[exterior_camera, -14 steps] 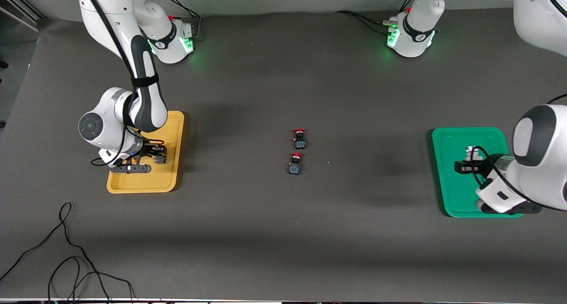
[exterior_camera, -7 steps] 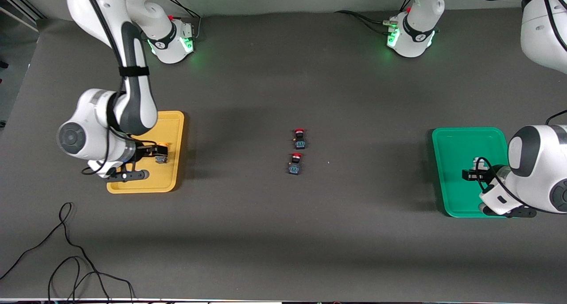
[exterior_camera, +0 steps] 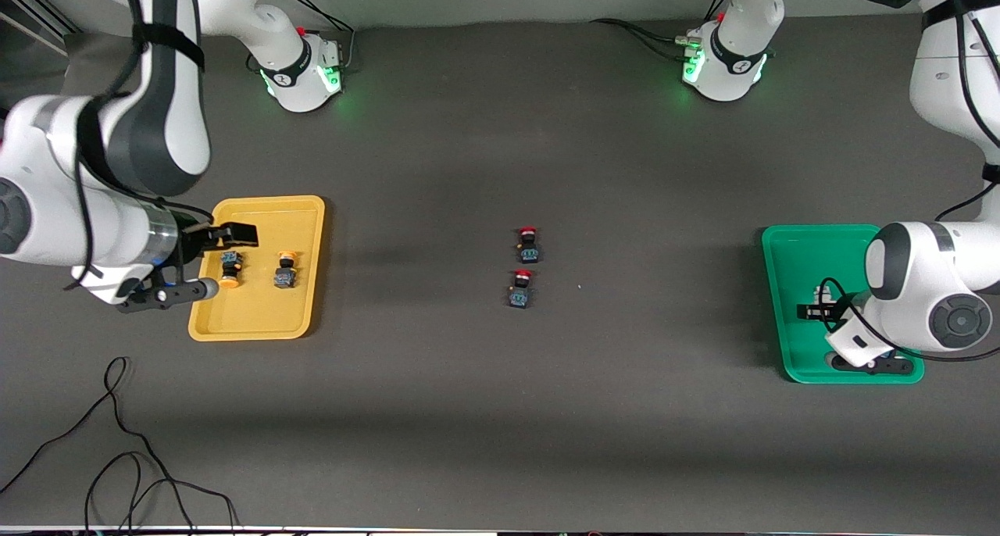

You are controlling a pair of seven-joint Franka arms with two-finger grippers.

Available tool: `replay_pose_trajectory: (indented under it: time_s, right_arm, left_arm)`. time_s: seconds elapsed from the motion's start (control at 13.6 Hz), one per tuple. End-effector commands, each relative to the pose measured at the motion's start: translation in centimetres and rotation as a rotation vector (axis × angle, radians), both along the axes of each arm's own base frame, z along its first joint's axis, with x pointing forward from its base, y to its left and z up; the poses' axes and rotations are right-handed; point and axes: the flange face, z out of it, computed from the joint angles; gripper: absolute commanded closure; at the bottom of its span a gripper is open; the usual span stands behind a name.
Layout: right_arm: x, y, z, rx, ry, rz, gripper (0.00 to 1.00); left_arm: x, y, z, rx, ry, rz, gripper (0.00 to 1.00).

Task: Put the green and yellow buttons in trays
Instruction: 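Lower the button into the yellow tray while the left gripper lowers the block, then open both grippers and lift them away from the trays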

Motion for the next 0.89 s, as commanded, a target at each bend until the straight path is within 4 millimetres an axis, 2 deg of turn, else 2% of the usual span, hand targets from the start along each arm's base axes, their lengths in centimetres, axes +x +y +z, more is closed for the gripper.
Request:
replay_pose_trajectory:
  time_s: [0.0,0.07,0.15,0.22,0.3,0.44,0.59,0.74,0.81]
  right_arm:
    - [-0.9,-0.4,3.1,-0.029,-0.017,-0.007,0.00]
    - [-1.2,-0.1,3.9,-0.053,-0.028,-0.013,0.00]
    - [-1.6,-0.1,4.8,-0.068,-0.041,-0.043,0.00]
    - [-2.0,-0.3,5.8,-0.089,-0.055,-0.073,0.00]
    - [-2.5,0.0,6.2,-0.094,-0.060,-0.070,0.00]
    - [-3.3,-1.3,6.9,-0.091,-0.073,-0.086,0.00]
    - [-4.2,-2.7,6.7,-0.076,-0.080,-0.086,0.00]
    - [-5.1,-4.6,6.9,-0.060,-0.097,-0.096,0.00]
    - [-5.6,-5.3,7.0,-0.048,-0.102,-0.103,0.00]
  left_arm:
    - [-1.0,1.1,0.2,-0.006,-0.012,-0.037,1.00]
    - [-1.0,1.3,0.0,-0.006,-0.011,-0.035,1.00]
    - [-1.0,1.3,-0.2,-0.008,-0.009,-0.033,0.60]
    - [-1.0,1.3,-0.2,-0.008,-0.008,-0.033,0.02]
    - [-1.1,1.3,0.0,-0.008,-0.005,-0.031,0.00]
    - [-1.0,1.3,0.1,-0.008,-0.005,-0.028,0.00]
    - [-1.0,1.4,0.9,-0.004,-0.009,-0.027,0.00]
    - [-1.0,1.3,3.6,0.004,-0.006,-0.022,0.00]
    - [-1.0,0.9,5.9,0.013,0.004,-0.021,0.00]
